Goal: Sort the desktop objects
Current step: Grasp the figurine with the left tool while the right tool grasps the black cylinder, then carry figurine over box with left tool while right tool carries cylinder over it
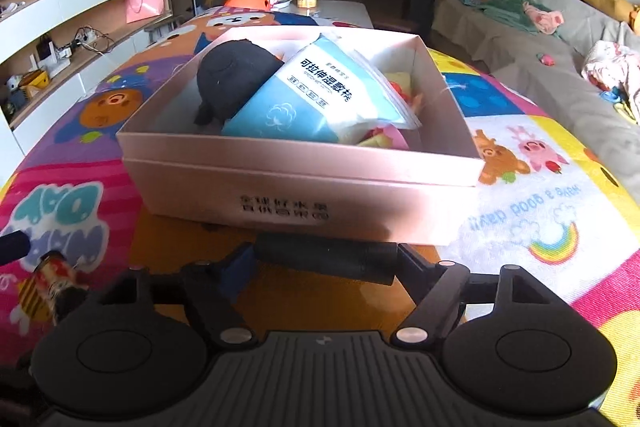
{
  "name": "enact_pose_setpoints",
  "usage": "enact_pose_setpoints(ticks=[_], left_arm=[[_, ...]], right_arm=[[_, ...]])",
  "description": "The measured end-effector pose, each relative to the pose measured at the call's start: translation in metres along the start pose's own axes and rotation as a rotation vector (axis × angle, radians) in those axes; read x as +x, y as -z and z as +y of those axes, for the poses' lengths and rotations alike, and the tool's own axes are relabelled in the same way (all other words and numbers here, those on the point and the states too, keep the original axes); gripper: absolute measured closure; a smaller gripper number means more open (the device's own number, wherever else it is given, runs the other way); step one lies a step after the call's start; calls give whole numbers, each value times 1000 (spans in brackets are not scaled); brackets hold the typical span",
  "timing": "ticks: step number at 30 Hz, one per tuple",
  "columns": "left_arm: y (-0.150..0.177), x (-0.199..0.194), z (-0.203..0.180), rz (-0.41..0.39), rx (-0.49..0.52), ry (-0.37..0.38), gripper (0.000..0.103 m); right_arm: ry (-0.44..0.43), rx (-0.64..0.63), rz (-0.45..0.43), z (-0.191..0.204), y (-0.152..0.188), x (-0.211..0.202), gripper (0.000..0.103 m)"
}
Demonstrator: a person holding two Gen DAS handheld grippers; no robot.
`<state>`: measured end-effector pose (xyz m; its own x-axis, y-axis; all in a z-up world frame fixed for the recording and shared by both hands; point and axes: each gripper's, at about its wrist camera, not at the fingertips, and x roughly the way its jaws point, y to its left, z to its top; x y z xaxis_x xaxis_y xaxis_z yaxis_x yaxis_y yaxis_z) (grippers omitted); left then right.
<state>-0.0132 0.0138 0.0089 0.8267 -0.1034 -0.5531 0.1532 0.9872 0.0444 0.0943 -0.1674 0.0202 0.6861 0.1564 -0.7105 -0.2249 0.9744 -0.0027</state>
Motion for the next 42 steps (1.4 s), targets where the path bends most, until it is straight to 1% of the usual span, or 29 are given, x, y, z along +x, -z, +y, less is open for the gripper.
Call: enact_pose_setpoints(ticks=[3,6,9,11,13,14,16,20,21,23,29,33,36,39,41,42], left_arm=[[0,3,-2,17,15,15,5],[-2,10,-1,57,15,30,5],[-2,16,4,99,-12,40,6],[-2,18,6,113,-27,48,13],[-2,17,6,114,-25,34,21],[-2,17,4,113,-14,36,23],[-2,14,-2,110,23,40,32],[-8,5,-14,124,78,42,33],[-12,0,-17,111,88,42,33],[-23,-12,-21,61,98,37,33],[-73,-49,-27,-140,99,52,33],[-101,-56,-33,-258,102,56,33],[-118,-47,-34,-274,87,63,33],[-137,-29,-32,-282,67,74,33],[-150,-16,-27,-284,28,106,32],[-155,-9,-24,-280,10,120,30]], right_arm=[[-19,0,0,-9,8,-16,27],[-83,9,14,-21,19,-36,27],[-130,-1,12,-28,29,-57,27],[-138,-12,-3,-32,34,-72,27],[-155,-18,-23,-36,38,-88,27],[-167,-19,-35,-38,39,-95,27],[-184,-26,-62,-42,42,-109,27],[-179,-41,-141,-48,44,-134,27],[-180,-39,-157,-49,44,-138,27],[-183,-29,-183,-53,43,-146,27],[-151,-23,-245,-62,40,-163,27],[-142,-22,-267,-67,38,-168,27],[-143,-28,-275,-67,36,-165,27],[-151,-19,-261,-66,33,-158,27],[-148,-18,-249,-65,32,-153,27],[-146,-18,-243,-65,31,-150,27]])
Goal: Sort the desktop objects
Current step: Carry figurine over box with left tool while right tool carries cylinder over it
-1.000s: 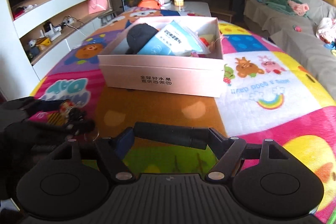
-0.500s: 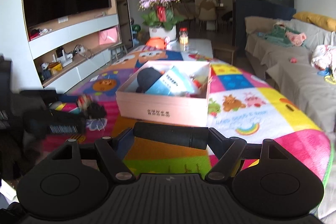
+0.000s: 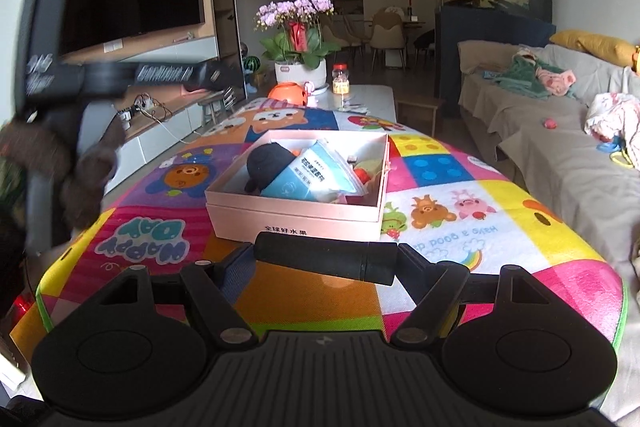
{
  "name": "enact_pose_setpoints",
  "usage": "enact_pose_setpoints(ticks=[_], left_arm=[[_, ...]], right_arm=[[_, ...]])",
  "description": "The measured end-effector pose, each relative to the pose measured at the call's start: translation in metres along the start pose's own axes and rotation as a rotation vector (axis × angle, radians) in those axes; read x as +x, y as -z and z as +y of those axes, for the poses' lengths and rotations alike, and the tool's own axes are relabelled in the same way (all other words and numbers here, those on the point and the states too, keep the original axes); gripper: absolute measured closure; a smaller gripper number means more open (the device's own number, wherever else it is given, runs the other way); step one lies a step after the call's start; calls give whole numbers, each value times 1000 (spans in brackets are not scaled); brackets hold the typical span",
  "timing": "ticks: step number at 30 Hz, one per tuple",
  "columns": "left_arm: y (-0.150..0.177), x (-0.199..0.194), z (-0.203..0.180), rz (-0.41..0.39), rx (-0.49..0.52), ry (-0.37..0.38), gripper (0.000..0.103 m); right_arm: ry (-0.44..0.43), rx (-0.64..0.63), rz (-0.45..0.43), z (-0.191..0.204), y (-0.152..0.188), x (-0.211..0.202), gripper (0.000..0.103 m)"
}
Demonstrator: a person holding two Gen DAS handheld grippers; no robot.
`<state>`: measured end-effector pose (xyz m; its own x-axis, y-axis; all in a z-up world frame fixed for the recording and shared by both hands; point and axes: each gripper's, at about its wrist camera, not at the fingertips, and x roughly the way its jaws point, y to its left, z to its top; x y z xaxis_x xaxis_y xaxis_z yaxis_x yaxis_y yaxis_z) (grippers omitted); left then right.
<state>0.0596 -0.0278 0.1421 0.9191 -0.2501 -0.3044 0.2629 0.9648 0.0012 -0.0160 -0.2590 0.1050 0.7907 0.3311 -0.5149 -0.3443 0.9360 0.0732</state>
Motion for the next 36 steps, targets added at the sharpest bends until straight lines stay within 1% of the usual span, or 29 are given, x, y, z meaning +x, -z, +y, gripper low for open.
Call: enact_pose_setpoints(ticks=[1,2,3,4,5,7,10,12,14,17,19,23,27,29,31,33,34,35,36], left_arm=[[-2,6,4,6,-14,4,21],[-1,8,8,8,-27,-3,16],[1,7,13,4,-38,-13,9],[5,4,17,0,-45,-18,7],[11,1,20,8,-50,-21,7],[29,-6,24,51,-55,-46,5],[63,-12,25,144,-31,-92,2],[86,-16,25,217,-17,-95,1],[104,-19,25,275,-29,-97,0],[120,-18,27,342,-50,-117,0],[124,-12,26,372,-54,-131,0],[124,-2,23,389,-69,-135,0],[120,0,21,379,-66,-129,0],[120,0,20,370,-59,-130,0],[118,3,20,366,-65,-123,0],[117,6,21,367,-77,-121,0],[117,7,22,366,-81,-124,0],[117,8,22,364,-84,-130,0],[117,8,23,361,-86,-137,0]], right_arm=[[1,1,5,0,1,2,27],[1,3,9,0,1,3,27],[0,6,13,-1,2,5,27],[0,10,16,-2,2,6,27],[2,13,21,-4,2,8,27],[11,17,39,-6,1,13,27],[17,15,63,-4,-5,23,27],[8,0,77,1,-11,28,27],[-13,-15,99,7,-19,32,27],[-49,-26,135,16,-34,43,27],[-52,-36,131,21,-48,51,27],[-17,-59,96,29,-83,73,27],[-36,-30,113,28,-117,97,27],[-22,-24,112,28,-132,111,27],[13,-27,90,30,-148,126,27],[58,-25,45,32,-163,144,27],[61,-10,25,31,-171,154,27],[53,1,11,29,-176,163,25],[61,7,11,28,-181,173,16]])
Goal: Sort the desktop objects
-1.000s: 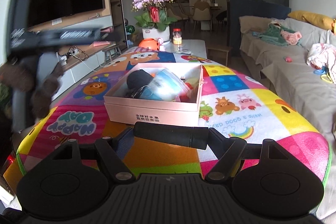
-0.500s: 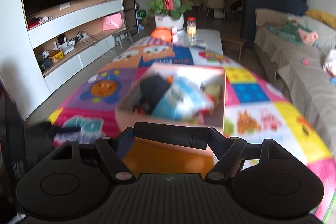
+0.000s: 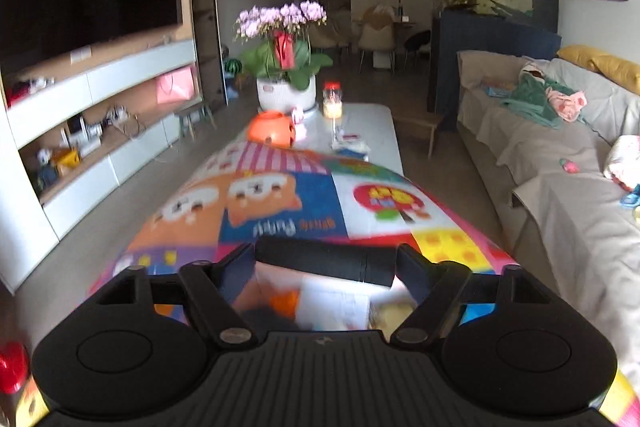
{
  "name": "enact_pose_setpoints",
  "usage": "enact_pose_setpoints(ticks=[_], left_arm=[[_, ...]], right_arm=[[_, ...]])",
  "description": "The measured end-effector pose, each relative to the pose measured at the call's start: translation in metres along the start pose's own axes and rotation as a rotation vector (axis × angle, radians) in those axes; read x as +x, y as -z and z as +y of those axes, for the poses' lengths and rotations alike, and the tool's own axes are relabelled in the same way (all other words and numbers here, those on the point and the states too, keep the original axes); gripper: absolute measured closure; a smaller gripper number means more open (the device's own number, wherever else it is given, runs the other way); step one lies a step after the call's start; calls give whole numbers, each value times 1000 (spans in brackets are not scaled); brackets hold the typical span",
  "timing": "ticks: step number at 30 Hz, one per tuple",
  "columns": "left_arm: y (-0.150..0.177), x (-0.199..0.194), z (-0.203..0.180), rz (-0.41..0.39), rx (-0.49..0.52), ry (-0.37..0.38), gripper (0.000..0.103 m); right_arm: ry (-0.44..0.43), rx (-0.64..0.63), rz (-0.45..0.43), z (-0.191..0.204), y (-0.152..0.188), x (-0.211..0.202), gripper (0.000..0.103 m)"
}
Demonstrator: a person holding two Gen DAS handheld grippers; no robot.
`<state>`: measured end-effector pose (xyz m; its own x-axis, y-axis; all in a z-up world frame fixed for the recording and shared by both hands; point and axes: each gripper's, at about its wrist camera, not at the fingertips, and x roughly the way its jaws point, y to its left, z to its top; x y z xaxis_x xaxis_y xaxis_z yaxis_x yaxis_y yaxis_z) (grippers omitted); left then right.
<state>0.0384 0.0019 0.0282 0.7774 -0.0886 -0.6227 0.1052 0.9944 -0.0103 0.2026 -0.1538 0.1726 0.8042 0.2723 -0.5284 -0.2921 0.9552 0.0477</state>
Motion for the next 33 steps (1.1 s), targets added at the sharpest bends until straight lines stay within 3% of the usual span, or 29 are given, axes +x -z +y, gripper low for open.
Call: enact_pose_setpoints(ticks=[2,5,6,7,11,16,18,22,25,33], left_arm=[[1,-1,3,-11,-10,-12,0],[7,-3,10,-43,-44,-7,0],[10,-4,13,-59,-64,3,0],[13,-4,14,-69,-81,14,0],[18,-2,7,-35,-90,25,0],[29,10,-18,43,-24,-49,0],[29,11,-25,34,-6,-87,0],[26,19,-32,29,-37,-136,0],[24,25,-32,24,-61,-151,0],[23,27,-28,24,-83,-141,0]], right_arm=[[39,24,-8,-3,0,11,13],[20,47,12,-13,18,7,11],[19,46,14,-16,28,0,5],[20,40,10,-19,41,-8,0],[9,14,16,-30,102,-48,0],[6,69,119,-44,176,-64,0],[2,92,164,-48,197,-57,0],[-31,62,226,-42,213,-40,0],[47,-49,212,-29,213,-26,0],[50,-11,151,-36,222,-28,0]])
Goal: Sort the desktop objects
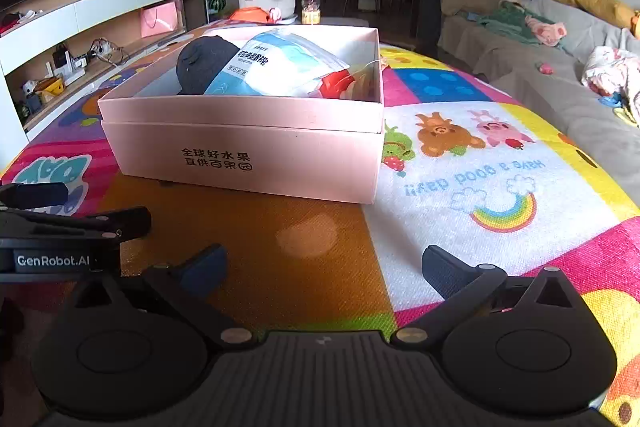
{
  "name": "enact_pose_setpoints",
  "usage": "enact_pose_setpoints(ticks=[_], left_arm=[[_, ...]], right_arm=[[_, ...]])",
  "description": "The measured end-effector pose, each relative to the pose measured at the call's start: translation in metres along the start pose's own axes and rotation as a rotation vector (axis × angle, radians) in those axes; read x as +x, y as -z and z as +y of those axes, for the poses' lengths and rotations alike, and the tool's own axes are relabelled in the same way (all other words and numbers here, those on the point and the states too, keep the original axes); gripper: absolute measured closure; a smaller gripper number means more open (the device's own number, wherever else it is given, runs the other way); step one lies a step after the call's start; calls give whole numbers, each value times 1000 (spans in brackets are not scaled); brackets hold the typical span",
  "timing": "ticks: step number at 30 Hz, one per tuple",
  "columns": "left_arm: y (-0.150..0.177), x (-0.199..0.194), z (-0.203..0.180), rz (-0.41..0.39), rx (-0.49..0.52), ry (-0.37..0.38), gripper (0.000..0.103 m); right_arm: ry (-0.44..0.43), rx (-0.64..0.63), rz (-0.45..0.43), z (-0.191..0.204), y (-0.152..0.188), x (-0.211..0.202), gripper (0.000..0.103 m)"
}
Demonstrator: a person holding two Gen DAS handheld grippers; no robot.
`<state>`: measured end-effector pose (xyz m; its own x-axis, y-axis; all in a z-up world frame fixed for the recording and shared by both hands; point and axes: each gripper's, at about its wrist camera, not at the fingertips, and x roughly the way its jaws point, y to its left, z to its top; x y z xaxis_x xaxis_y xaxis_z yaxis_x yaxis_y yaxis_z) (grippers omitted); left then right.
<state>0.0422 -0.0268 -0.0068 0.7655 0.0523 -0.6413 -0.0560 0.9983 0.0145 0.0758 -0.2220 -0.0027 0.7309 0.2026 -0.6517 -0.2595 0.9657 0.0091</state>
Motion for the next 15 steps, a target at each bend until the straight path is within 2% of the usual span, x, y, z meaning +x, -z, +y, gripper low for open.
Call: enact_pose_setpoints(ticks=[15], left_arm=[[1,0,0,1,0,0,0]], right_arm=[[1,4,-14,0,3,-3,0]])
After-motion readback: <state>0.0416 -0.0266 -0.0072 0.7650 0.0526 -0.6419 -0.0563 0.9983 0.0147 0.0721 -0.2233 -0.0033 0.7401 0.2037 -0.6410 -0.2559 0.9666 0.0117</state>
